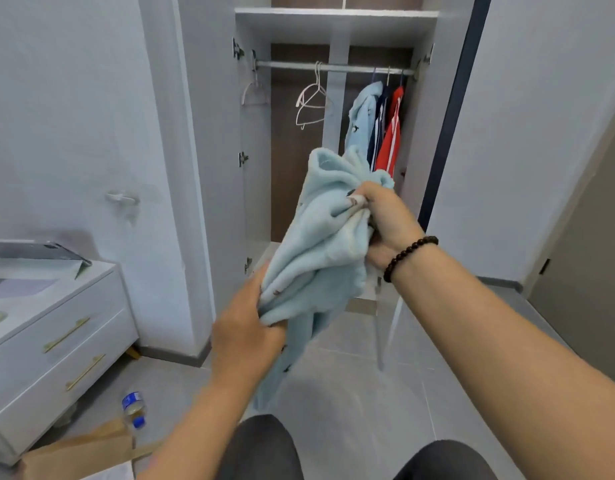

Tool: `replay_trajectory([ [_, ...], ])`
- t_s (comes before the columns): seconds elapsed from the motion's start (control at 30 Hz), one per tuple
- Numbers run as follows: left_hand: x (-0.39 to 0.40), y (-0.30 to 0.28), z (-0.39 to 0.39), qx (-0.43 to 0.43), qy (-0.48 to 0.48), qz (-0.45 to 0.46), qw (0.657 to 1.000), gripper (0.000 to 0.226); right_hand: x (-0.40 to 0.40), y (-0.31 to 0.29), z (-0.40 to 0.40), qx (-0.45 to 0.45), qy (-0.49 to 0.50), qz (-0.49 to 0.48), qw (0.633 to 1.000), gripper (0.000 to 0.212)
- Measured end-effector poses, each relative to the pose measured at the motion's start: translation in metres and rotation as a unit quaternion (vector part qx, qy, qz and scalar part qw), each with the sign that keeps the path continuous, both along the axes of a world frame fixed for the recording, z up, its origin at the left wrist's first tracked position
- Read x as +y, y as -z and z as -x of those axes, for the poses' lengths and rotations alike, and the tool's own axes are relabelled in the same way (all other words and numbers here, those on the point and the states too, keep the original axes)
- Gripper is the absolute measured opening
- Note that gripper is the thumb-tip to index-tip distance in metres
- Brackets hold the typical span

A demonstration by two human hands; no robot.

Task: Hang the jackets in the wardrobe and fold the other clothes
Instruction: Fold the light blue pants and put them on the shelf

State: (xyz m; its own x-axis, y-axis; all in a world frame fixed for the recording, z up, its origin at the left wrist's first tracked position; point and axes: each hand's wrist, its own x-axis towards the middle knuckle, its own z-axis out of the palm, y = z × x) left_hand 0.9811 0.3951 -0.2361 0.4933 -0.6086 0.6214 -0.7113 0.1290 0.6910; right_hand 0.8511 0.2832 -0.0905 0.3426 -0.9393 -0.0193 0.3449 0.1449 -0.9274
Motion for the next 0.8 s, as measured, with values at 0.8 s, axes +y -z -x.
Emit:
replay_trajectory([
  [0.8,0.057,0.101,0.109,-0.169,0.287,-0.333,0.882,0.045,0.008,0.225,0.193,0.716,-0.011,-0.003,0.698,0.057],
])
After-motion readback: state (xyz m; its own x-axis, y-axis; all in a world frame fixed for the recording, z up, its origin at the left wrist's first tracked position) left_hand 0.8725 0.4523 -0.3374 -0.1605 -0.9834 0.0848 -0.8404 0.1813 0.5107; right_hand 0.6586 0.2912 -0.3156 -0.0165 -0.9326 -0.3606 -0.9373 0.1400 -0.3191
